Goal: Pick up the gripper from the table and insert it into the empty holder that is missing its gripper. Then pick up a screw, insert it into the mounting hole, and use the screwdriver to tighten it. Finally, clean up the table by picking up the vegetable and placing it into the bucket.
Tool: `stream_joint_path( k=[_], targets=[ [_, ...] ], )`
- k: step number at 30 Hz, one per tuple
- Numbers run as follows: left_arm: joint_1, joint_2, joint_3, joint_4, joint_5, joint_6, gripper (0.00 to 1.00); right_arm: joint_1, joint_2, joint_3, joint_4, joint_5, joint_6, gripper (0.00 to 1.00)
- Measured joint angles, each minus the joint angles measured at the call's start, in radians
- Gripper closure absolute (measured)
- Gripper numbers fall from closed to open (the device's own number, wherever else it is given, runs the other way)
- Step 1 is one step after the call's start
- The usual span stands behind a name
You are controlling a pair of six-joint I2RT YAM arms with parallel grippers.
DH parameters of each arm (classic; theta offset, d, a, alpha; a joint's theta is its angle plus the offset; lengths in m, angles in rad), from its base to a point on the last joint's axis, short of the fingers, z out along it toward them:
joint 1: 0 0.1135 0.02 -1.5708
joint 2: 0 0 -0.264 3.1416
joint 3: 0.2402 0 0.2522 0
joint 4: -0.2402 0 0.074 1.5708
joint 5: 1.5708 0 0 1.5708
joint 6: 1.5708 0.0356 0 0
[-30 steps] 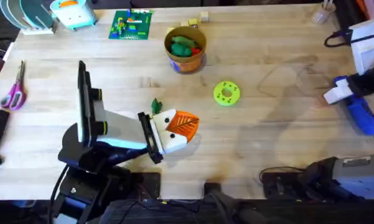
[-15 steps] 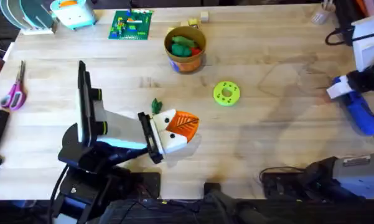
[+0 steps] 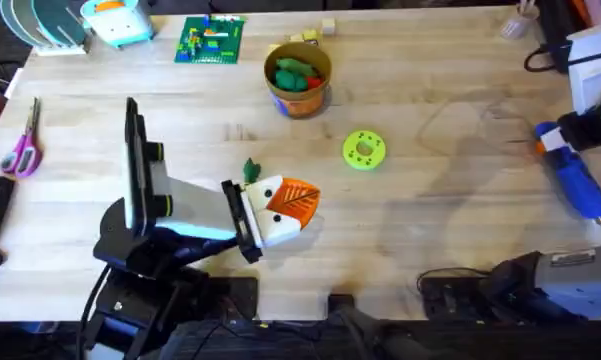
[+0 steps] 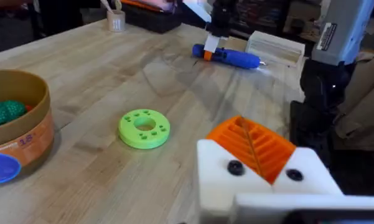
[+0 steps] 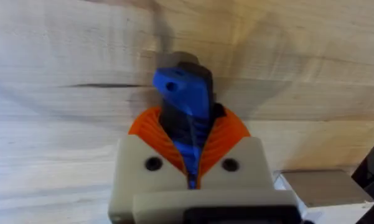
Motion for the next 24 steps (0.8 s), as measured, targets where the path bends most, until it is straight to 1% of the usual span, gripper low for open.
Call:
stream_joint_path(
  k=[7,14,19,22,24],
  targets=[
    [0.0,0.0,0.0,0.0,0.0,0.0,0.986,0.003,0.0,0.0,-0.005,0.001,0.006,0.974],
    [0.0,0.0,0.0,0.0,0.0,0.0,0.986,0.033,-0.001,0.002,-0.023,0.023,0.029,0.974],
    [0.0,0.0,0.0,0.0,0.0,0.0,0.986,0.048,-0.023,0.017,-0.039,0.013,0.128,0.974],
    [0.0,0.0,0.0,0.0,0.0,0.0,0.986,0.049,-0.078,0.039,-0.041,0.002,0.21,0.974],
    [0.0,0.0,0.0,0.0,0.0,0.0,0.986,0.049,-0.136,0.055,-0.041,-0.004,0.266,0.974]
  ],
)
